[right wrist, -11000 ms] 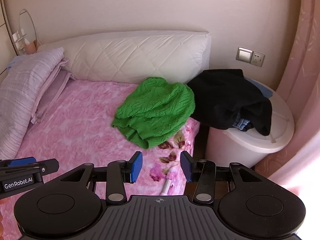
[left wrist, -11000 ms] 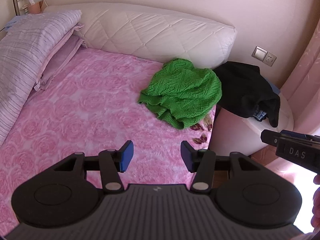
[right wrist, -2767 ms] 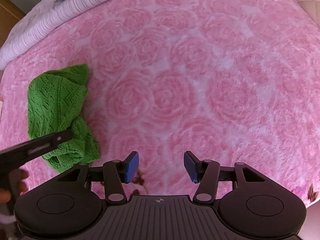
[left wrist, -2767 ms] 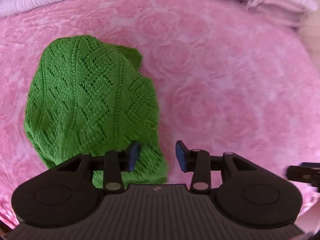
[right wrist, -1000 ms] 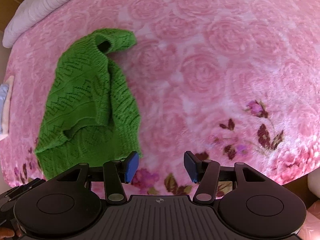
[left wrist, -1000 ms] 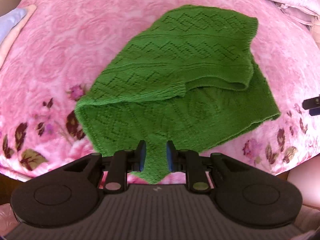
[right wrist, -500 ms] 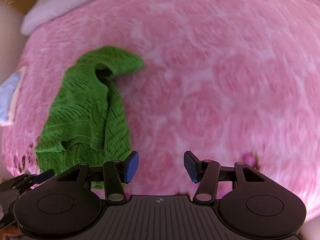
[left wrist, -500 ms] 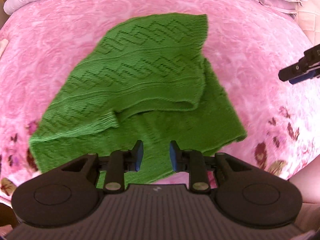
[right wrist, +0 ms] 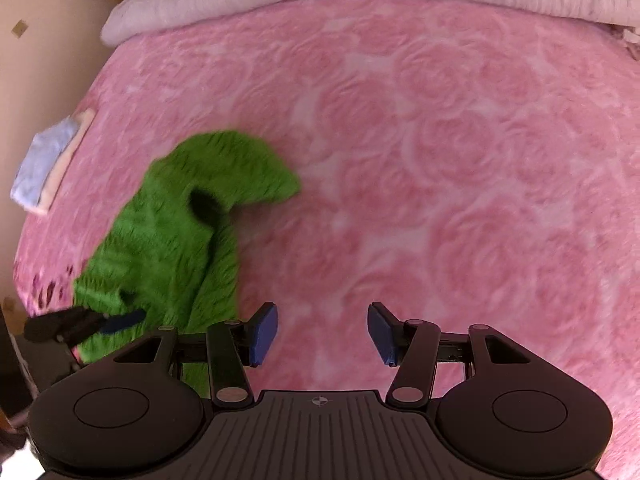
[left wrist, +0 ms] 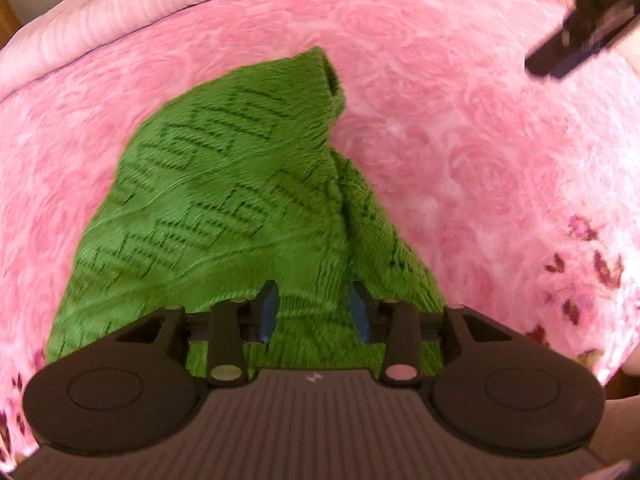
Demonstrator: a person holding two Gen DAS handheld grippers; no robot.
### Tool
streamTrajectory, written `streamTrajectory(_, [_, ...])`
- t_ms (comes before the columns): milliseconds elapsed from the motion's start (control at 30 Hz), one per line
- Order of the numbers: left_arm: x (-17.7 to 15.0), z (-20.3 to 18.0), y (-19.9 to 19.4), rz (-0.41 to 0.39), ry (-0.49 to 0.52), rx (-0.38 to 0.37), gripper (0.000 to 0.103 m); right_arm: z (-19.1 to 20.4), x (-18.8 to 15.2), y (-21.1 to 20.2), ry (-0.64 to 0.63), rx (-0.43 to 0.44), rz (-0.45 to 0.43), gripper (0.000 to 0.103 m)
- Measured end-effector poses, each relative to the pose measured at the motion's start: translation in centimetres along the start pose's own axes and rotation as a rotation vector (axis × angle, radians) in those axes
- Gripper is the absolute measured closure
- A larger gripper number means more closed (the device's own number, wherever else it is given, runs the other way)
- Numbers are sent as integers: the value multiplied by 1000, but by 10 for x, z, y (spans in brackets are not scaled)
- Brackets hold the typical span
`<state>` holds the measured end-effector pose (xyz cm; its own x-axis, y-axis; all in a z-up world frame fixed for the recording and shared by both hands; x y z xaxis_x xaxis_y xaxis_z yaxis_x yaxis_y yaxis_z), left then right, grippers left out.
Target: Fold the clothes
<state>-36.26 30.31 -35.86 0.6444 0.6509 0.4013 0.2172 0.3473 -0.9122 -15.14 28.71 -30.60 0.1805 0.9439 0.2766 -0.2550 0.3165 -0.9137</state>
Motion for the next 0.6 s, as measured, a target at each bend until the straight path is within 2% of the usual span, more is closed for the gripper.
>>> streamTrajectory(67, [4, 0, 13, 10, 32, 9, 70, -7, 4, 0, 26, -6, -2, 49])
streamTrajectory(100, [5, 1, 18, 13, 48, 4, 89, -10, 6, 1, 41, -8, 3, 49])
streamTrajectory(133, [7, 2, 23, 17, 63, 0, 95, -12, 5, 4, 53, -11, 13, 49])
streamTrajectory(233, [28, 44, 5, -41, 0, 45, 96, -11, 4, 9, 68, -12, 38, 49])
streamTrajectory(267, [40, 71, -10, -83, -33, 88, 96, -9, 4, 11, 69, -11, 44, 49])
streamTrajectory(367, [84, 184, -65, -238, -165, 260, 96, 1, 8, 17, 75, -4, 50, 49])
streamTrajectory(433, [108, 275, -99, -318, -253, 412, 96, 11, 10, 22, 80, 0, 50, 49])
streamTrajectory(533, [118, 378, -110, -283, -334, 549, 95, 32, 14, 30, 81, 21, 49, 49])
streamTrajectory(600, [100, 424, -108, -221, -446, 594, 91, 48, 14, 37, 71, 31, 58, 49])
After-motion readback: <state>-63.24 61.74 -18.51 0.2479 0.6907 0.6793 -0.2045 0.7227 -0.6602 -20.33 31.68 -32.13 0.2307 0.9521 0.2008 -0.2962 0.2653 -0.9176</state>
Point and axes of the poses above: each gripper's, at about its wrist camera, not at the fingertips, and y roughly the way its jaws point, z to its left, x to its top, the point moved 9 cm from there along y, roughly the way its jaws point
